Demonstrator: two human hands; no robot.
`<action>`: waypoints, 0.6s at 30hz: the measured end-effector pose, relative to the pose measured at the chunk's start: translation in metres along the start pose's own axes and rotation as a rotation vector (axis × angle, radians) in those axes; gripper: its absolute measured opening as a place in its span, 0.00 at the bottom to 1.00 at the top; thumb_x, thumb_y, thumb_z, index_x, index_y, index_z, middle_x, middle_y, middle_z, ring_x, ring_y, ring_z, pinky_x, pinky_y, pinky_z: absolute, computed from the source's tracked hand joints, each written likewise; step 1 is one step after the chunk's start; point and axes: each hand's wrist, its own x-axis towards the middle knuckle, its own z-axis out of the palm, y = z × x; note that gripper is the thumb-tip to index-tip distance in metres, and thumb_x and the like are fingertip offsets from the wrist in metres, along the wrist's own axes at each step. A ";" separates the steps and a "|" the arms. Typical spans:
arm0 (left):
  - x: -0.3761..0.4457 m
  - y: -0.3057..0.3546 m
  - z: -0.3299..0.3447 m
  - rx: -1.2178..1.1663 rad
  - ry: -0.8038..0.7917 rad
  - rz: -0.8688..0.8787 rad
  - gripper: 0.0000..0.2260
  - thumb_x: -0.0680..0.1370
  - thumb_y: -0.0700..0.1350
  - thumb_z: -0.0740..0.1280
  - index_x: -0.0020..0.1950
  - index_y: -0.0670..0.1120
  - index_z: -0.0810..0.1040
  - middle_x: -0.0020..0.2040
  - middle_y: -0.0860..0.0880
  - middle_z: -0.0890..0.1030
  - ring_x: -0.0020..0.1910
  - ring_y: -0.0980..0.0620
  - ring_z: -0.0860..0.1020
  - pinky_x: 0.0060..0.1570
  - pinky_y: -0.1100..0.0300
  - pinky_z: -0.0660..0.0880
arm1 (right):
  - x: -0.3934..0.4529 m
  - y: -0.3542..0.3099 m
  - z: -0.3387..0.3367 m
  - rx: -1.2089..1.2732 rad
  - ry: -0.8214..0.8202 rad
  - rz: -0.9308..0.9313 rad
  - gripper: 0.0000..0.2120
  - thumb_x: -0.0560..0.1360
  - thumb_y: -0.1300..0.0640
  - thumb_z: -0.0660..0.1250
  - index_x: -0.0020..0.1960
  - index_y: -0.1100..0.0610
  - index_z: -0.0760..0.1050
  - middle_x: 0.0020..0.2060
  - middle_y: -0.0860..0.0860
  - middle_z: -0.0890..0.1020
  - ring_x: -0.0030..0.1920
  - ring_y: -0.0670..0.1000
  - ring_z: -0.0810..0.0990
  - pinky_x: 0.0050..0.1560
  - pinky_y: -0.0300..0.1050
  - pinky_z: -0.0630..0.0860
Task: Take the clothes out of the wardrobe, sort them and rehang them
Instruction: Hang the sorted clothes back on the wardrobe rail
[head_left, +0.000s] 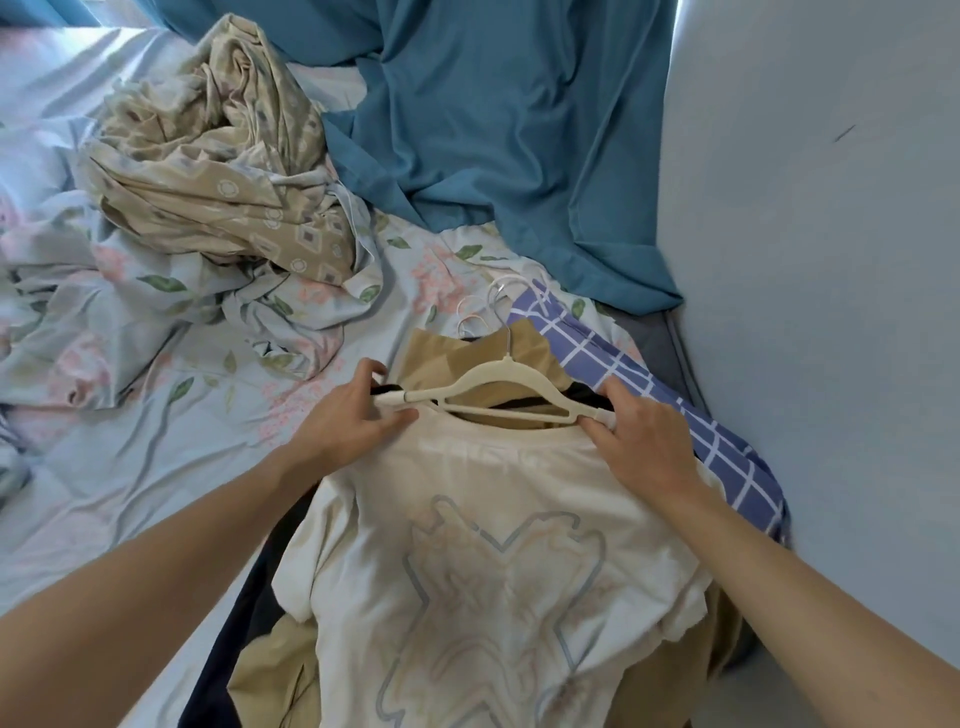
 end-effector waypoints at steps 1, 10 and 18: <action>-0.008 0.004 -0.009 0.012 -0.003 0.012 0.24 0.76 0.66 0.70 0.63 0.54 0.68 0.47 0.48 0.82 0.46 0.45 0.81 0.49 0.44 0.78 | -0.005 -0.005 -0.013 0.014 0.006 0.007 0.14 0.78 0.45 0.70 0.47 0.55 0.72 0.25 0.49 0.74 0.24 0.56 0.73 0.27 0.44 0.60; -0.168 0.078 -0.119 -0.132 -0.024 0.024 0.23 0.72 0.71 0.69 0.45 0.51 0.82 0.41 0.51 0.83 0.43 0.48 0.81 0.48 0.40 0.76 | -0.071 -0.096 -0.180 0.094 0.061 0.033 0.13 0.75 0.45 0.68 0.48 0.55 0.76 0.26 0.48 0.74 0.26 0.56 0.75 0.27 0.44 0.64; -0.358 0.142 -0.240 0.086 0.229 0.056 0.17 0.74 0.68 0.63 0.51 0.59 0.83 0.39 0.55 0.84 0.41 0.55 0.81 0.45 0.47 0.78 | -0.092 -0.202 -0.326 0.224 0.147 -0.175 0.10 0.75 0.47 0.76 0.49 0.51 0.79 0.27 0.46 0.76 0.29 0.53 0.76 0.32 0.48 0.68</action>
